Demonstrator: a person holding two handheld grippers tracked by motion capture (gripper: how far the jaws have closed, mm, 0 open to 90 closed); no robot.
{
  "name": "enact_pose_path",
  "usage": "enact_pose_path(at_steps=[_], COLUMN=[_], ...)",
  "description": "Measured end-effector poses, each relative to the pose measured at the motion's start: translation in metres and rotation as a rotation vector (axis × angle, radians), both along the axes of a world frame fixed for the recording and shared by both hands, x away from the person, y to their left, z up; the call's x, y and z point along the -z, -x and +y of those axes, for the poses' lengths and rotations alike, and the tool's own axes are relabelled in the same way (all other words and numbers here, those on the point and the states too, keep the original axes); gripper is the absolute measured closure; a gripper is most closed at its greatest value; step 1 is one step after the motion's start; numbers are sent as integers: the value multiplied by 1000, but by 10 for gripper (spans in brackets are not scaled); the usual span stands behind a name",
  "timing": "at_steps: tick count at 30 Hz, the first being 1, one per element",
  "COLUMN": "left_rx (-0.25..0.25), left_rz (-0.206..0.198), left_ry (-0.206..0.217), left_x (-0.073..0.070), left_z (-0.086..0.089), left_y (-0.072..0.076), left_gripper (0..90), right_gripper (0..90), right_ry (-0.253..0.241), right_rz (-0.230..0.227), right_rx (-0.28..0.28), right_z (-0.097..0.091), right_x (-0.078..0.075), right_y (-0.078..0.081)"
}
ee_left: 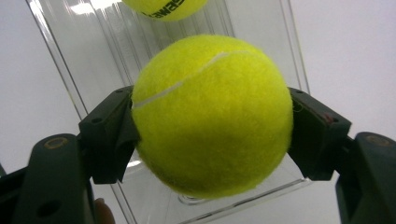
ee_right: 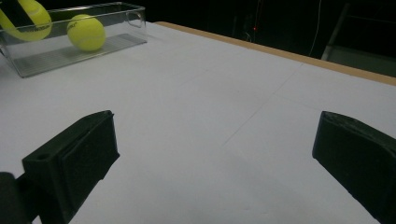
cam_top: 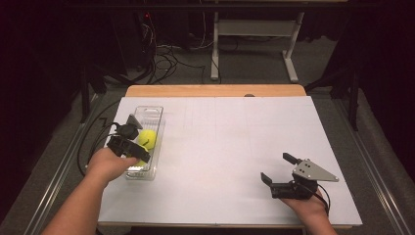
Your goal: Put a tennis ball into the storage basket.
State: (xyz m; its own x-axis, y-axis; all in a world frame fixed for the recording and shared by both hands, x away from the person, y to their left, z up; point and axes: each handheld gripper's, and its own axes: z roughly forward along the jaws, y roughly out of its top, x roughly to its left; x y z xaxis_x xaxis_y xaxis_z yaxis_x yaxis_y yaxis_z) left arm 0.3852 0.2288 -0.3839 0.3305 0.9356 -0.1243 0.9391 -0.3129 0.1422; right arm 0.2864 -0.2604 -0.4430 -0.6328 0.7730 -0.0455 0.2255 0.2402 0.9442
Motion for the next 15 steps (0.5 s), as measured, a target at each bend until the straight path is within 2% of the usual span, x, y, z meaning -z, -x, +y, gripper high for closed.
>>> enact_pose_path(at_steps=[4, 11, 15], left_rx=[10, 15, 28], left_rz=[-10, -40, -31], left_ry=[-3, -4, -36], left_x=[0, -16, -20], left_z=[-2, -1, -5], left_y=[0, 1, 1], left_gripper=[263, 263, 262], right_gripper=[4, 4, 4], right_ry=[2, 0, 0], right_rz=[-2, -5, -8], right_rx=[-2, -2, -1], right_z=[1, 0, 1], right_x=[0, -1, -1], right_y=[1, 0, 0])
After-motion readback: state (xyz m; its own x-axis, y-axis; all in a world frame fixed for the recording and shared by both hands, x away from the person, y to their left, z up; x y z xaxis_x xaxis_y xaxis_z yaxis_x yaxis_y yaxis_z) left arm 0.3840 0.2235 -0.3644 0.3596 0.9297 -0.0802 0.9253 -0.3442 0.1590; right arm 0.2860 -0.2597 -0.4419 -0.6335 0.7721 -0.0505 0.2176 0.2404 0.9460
